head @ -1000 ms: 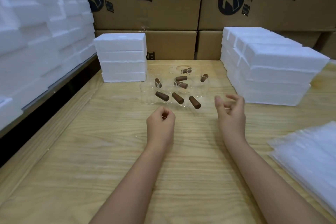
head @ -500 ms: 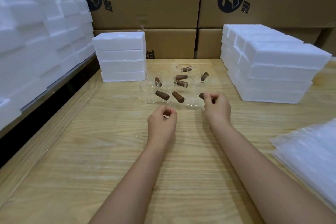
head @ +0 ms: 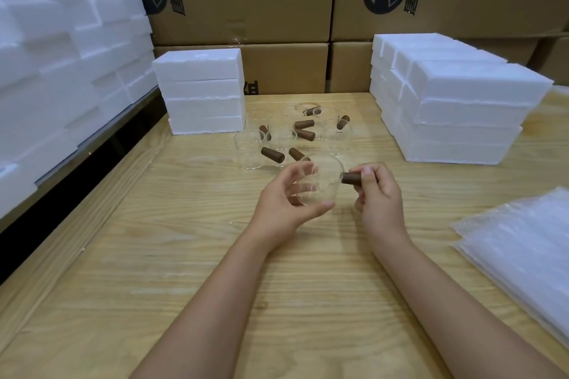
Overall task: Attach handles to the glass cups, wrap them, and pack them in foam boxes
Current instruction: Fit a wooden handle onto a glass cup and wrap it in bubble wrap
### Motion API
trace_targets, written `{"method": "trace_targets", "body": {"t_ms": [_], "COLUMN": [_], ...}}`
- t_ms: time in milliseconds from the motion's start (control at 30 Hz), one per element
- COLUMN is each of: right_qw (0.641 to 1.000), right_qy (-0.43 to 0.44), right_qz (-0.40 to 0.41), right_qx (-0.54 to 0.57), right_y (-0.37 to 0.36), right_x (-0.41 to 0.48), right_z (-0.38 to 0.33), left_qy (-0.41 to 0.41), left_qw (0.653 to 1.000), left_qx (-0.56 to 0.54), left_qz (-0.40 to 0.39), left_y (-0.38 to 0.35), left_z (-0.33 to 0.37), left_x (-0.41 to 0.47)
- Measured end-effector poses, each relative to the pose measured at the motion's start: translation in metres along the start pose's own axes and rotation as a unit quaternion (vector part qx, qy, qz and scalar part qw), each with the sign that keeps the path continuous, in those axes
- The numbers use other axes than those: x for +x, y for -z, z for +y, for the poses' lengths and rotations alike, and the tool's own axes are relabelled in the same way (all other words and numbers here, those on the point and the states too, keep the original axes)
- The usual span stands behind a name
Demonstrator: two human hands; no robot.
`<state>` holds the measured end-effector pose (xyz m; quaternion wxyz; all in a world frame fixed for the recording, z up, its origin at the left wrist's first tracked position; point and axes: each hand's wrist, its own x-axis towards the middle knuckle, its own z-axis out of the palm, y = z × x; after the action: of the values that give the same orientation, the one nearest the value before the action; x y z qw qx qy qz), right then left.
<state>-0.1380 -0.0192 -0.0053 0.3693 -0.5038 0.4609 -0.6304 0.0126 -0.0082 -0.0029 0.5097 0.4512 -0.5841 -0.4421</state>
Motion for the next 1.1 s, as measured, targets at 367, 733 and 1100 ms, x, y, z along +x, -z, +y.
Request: {"method": "trace_targets", "body": {"t_ms": [367, 733, 1100], "right_qw": [0.998, 0.991, 0.977], "right_qy": [-0.007, -0.084, -0.051], "right_qz": [0.069, 0.06, -0.047], "right_qx": [-0.008, -0.083, -0.201], "right_y": [-0.014, -0.015, -0.019], "right_x": [-0.004, -0.004, -0.013], "right_z": [-0.006, -0.014, -0.012], "left_qy": [-0.041, -0.089, -0.103], "left_qw": [0.999, 0.989, 0.985], "left_qx": [0.001, 0.121, 0.133], "left_qz": [-0.022, 0.01, 0.04], "left_y": [-0.001, -0.005, -0.003], "left_z": [-0.001, -0.004, -0.006], "left_x": [0.003, 0.002, 0.003]}}
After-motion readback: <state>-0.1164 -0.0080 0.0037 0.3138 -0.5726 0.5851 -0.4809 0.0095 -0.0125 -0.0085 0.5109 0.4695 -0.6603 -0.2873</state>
